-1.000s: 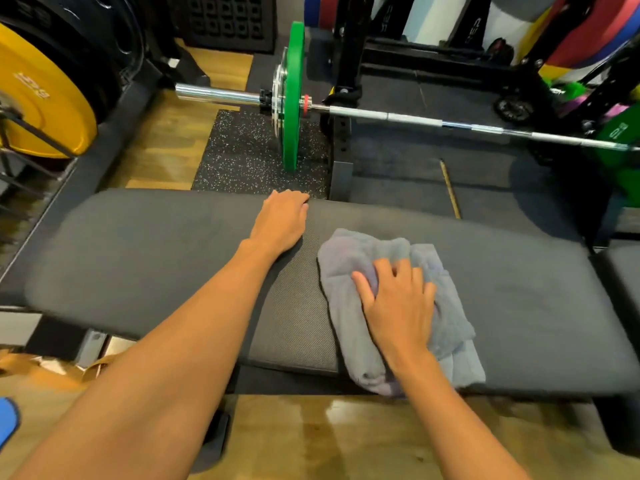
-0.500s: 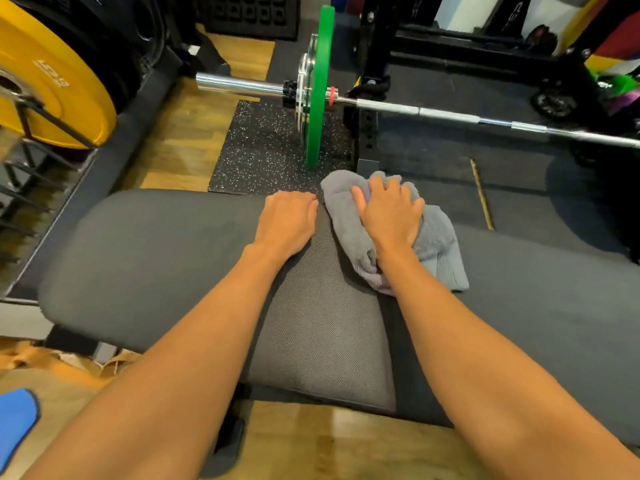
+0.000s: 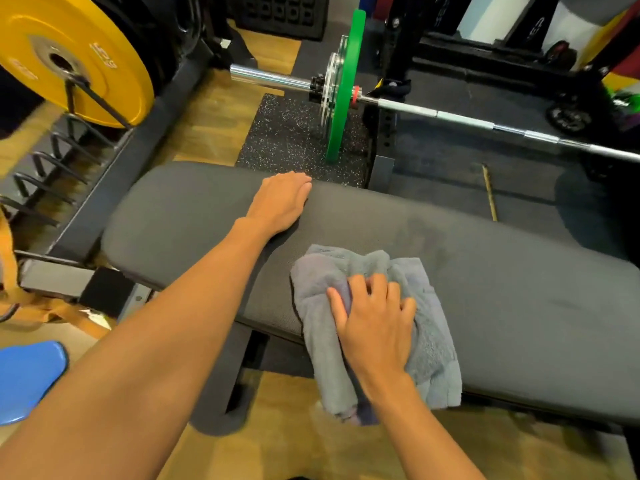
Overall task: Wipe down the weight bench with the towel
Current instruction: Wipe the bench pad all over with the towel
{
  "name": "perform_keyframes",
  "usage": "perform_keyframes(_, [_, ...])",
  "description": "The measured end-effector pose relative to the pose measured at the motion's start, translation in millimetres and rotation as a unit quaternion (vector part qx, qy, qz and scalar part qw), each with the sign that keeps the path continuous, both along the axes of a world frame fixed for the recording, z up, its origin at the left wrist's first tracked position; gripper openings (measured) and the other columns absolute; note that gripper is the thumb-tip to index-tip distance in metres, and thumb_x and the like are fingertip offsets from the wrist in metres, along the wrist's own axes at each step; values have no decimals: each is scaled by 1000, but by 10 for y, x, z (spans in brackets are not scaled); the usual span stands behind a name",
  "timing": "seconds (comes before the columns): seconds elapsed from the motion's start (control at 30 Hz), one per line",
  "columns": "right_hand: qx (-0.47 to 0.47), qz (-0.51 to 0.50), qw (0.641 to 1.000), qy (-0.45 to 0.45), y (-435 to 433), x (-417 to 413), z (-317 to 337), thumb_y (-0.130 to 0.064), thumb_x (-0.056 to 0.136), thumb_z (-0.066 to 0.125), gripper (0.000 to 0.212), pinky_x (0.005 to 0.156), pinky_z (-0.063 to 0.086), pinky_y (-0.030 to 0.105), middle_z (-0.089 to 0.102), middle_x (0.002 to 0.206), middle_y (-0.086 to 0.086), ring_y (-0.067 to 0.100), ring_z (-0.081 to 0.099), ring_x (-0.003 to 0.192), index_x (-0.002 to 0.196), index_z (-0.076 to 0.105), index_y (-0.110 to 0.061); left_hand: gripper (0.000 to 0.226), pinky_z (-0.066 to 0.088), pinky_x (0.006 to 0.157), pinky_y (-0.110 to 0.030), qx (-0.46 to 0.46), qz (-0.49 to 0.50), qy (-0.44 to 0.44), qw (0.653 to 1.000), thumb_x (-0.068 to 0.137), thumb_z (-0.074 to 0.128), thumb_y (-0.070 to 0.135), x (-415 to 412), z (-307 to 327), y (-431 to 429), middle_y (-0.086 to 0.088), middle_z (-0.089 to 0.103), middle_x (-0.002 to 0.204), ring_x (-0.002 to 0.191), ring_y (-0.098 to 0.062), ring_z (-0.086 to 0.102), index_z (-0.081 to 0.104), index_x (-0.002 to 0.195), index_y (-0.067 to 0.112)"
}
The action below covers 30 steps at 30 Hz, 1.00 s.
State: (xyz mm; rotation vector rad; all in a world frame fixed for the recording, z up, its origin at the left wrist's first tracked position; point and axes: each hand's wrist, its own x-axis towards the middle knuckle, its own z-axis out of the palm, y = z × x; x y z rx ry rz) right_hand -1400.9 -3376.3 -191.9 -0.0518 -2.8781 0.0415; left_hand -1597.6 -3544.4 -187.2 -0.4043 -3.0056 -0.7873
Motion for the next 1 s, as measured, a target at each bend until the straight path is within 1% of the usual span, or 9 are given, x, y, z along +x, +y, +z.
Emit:
perform_keyframes(0.13, [-4,1,999,52,-186,-975,-101,-51,95,44,36,61,34,38,57,83,7,29,53,74,87,58,-19,42,43,81,-46,22,22,12,999,101,31,28,-203,-126,-156,-13,68,89,86,-35,59,63,86,5])
perform_keyframes(0.23, [-7,5,998,63,-326,-1810,-205,-50,94,41,40,64,39,40,61,87,10,31,57,78,88,62,-17,36,41,83,-46,-14,49,44,998,101,34,22,-301,-197,-354,-13,67,86,84,-38,57,58,79,8])
perform_keyframes(0.37, [-25,17,998,-55,-403,-2464,-32,-50,100,35,45,89,39,48,60,116,13,35,54,109,115,59,-15,34,33,99,-48,-94,68,45,992,102,34,22,-158,-125,-586,-11,64,110,105,-33,54,62,116,9])
perform_keyframes(0.47, [-35,13,998,-55,-445,-2316,37,-51,100,36,45,92,37,49,56,121,14,35,50,112,120,55,-15,39,27,109,-48,-96,75,14,992,104,30,25,-4,-93,-675,-8,54,131,125,-29,45,52,133,11])
perform_keyframes(0.57, [-37,33,999,-12,-564,-1590,-6,-52,97,42,42,78,39,46,59,107,15,35,54,99,108,57,-15,41,20,114,-49,-91,85,-15,992,104,29,25,128,-76,-770,-9,42,149,140,-30,33,48,138,11])
perform_keyframes(0.67, [-29,49,998,12,-728,-777,-23,-54,94,47,38,68,38,42,60,93,11,31,54,83,94,57,-17,40,17,116,-48,-63,84,-27,994,105,30,23,247,-11,-814,-10,38,152,143,-30,29,49,137,10])
perform_keyframes(0.83, [-15,97,995,26,-961,-255,-33,-53,95,44,35,60,33,39,52,79,4,24,47,70,85,54,-21,48,28,106,-45,16,84,-20,996,104,23,28,278,51,-993,-21,61,117,115,-35,52,60,107,-3])
perform_keyframes(0.9, [-28,106,992,54,-1014,-584,-64,-51,96,44,35,60,32,38,54,78,4,25,49,69,84,56,-21,52,29,104,-43,33,95,-14,995,100,17,32,161,43,-1094,-18,64,102,105,-34,54,59,97,2])
perform_keyframes(1.0, [-39,93,990,97,-1270,-1470,-160,-49,94,45,35,61,33,38,58,80,7,29,53,72,84,59,-19,34,28,99,-40,59,144,-8,988,104,25,19,9,-72,-1242,-12,61,93,81,-19,41,55,96,6])
